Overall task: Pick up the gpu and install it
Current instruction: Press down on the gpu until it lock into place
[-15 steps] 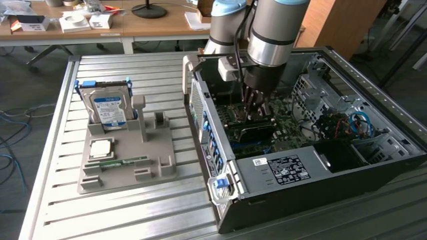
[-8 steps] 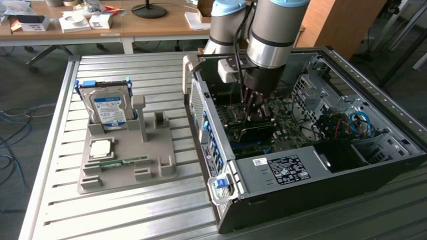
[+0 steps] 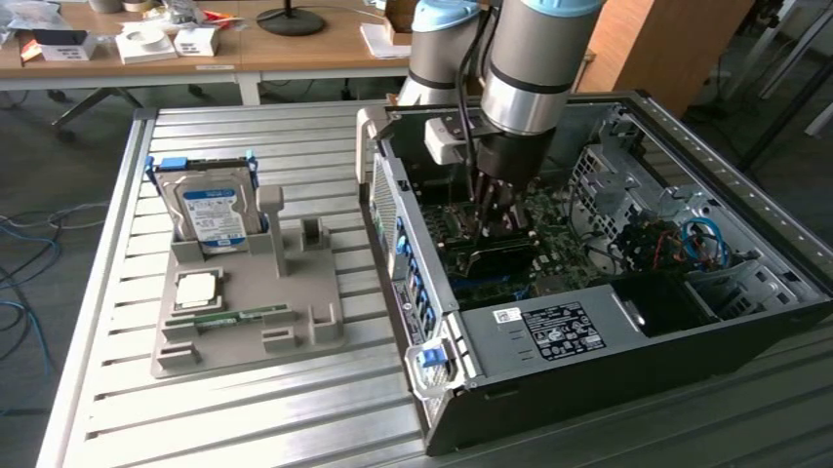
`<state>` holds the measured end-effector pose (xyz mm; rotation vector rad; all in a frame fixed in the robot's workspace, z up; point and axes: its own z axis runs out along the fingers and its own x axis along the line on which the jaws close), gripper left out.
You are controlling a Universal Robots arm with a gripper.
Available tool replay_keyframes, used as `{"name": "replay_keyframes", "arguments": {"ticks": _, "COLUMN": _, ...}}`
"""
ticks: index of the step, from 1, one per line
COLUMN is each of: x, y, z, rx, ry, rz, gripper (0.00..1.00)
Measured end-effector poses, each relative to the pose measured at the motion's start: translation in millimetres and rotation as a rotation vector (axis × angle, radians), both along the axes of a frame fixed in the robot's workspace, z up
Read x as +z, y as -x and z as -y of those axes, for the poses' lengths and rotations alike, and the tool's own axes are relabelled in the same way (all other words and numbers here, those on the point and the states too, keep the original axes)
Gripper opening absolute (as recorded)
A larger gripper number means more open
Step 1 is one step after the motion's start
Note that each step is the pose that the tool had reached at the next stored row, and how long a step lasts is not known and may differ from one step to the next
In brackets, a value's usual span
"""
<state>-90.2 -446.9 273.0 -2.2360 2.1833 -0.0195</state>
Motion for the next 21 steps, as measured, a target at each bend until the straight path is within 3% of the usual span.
{"name": "replay_keyframes", "arguments": {"ticks": 21, "x": -5.7, "y": 0.2, "z": 0.0, "rx": 0.0, "ry": 0.0005, "rz": 0.0, "gripper": 0.11}}
